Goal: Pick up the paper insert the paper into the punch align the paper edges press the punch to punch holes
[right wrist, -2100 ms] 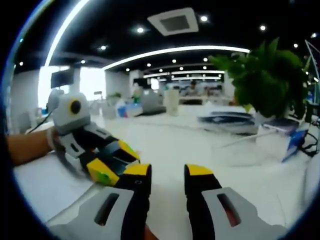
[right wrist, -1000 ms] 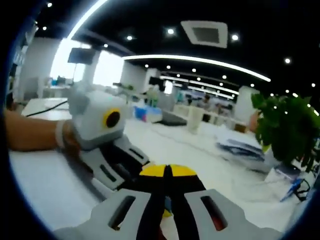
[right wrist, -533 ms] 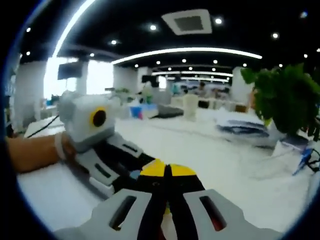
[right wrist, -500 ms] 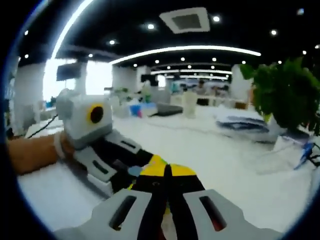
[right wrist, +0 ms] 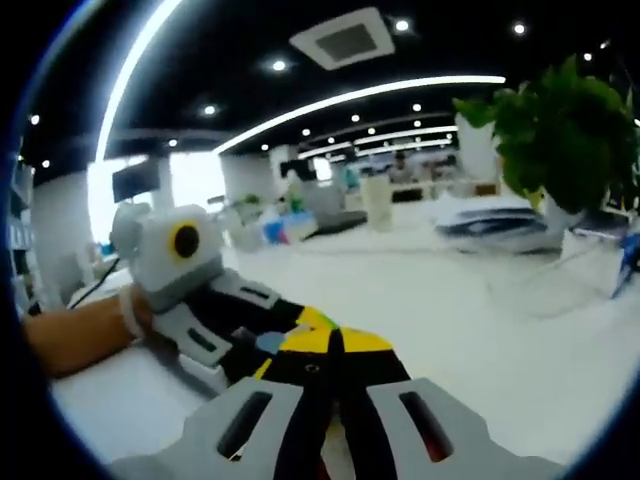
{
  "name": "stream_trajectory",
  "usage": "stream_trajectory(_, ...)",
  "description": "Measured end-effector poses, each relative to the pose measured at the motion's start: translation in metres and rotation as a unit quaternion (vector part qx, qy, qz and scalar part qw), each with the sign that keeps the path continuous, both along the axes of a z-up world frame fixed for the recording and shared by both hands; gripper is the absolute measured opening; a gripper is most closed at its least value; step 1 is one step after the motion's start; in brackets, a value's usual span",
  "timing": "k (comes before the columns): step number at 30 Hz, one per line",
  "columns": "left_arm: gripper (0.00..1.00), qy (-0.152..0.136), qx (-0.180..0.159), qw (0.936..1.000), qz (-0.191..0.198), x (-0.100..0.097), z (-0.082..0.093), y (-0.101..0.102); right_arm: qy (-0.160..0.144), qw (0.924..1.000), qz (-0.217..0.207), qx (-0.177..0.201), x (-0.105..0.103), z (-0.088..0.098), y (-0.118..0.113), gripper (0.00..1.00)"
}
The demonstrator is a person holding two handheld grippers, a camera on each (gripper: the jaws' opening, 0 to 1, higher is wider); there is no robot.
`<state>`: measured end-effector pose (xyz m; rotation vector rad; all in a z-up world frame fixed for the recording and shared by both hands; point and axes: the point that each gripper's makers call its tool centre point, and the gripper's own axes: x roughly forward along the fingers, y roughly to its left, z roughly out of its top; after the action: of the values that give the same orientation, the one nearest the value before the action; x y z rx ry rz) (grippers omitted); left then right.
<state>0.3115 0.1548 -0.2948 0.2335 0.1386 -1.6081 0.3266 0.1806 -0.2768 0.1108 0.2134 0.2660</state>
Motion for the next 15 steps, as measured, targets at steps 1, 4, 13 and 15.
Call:
stream_trajectory(1, 0.25, 0.001, -0.001, 1.0, 0.001, 0.002, 0.0, 0.0, -0.002, 1.0, 0.0, -0.004, 0.0, 0.001, 0.0, 0.03)
stream_trajectory(4, 0.25, 0.004, -0.001, 1.0, 0.002, 0.003, 0.0, 0.001, -0.041, 0.9991, 0.009, 0.006, -0.001, 0.028, 0.007, 0.03)
stream_trajectory(13, 0.25, 0.004, -0.002, 1.0, 0.004, 0.002, 0.0, 0.003, -0.075, 0.9967, 0.03, 0.007, -0.005, 0.059, -0.016, 0.07)
stream_trajectory(15, 0.25, 0.004, -0.002, 1.0, 0.004, 0.002, 0.0, 0.003, -0.073, 0.9969, 0.028, -0.003, -0.008, 0.053, -0.032, 0.1)
